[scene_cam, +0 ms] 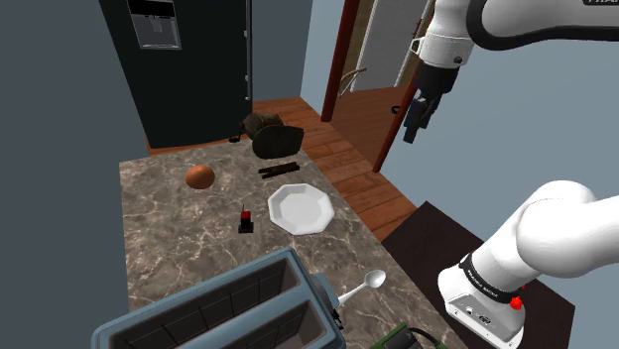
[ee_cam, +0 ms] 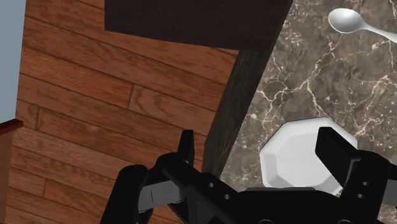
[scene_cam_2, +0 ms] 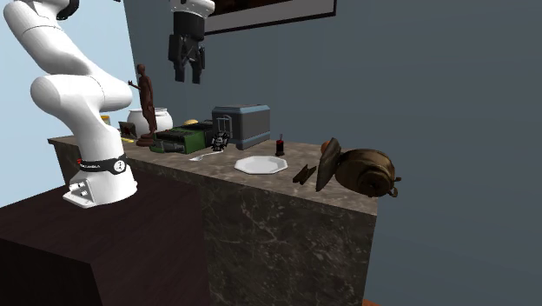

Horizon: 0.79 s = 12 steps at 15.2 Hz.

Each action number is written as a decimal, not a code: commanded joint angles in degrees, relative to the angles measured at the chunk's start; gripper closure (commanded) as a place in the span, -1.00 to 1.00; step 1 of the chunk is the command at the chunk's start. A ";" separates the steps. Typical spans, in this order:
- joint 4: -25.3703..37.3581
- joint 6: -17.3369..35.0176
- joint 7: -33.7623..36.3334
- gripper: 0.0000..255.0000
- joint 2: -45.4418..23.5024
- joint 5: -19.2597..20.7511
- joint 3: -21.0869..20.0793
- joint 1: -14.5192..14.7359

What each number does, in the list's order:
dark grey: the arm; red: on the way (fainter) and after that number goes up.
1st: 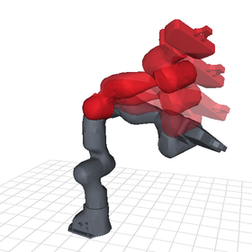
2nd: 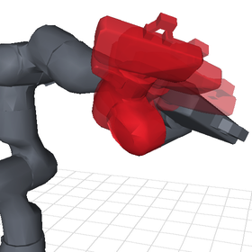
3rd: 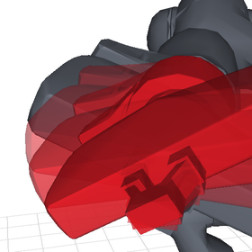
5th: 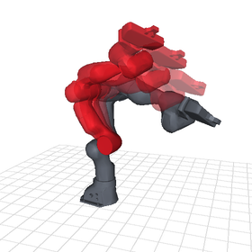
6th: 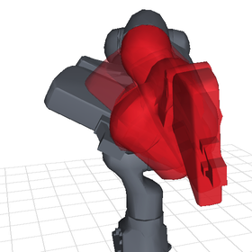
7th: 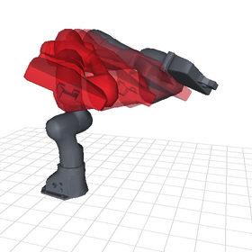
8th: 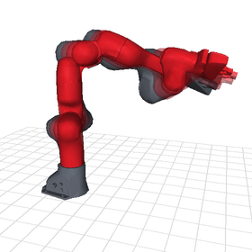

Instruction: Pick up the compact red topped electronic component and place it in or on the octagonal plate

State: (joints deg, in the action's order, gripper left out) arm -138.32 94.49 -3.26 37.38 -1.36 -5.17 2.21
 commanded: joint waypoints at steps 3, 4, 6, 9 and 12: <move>-1.11 7.00 1.57 -1.00 -4.62 -2.04 -2.91 2.02; -1.04 8.64 1.93 -1.00 -6.04 -2.42 -3.62 2.46; -0.69 11.87 2.65 -1.00 -9.00 -3.06 -5.04 3.31; 0.32 16.55 3.79 -1.00 -13.76 -3.66 -7.18 4.46; 1.92 20.94 5.05 -1.00 -18.83 -3.76 -9.33 5.44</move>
State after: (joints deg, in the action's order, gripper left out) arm -137.64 113.64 1.47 21.20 -5.33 -13.86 7.53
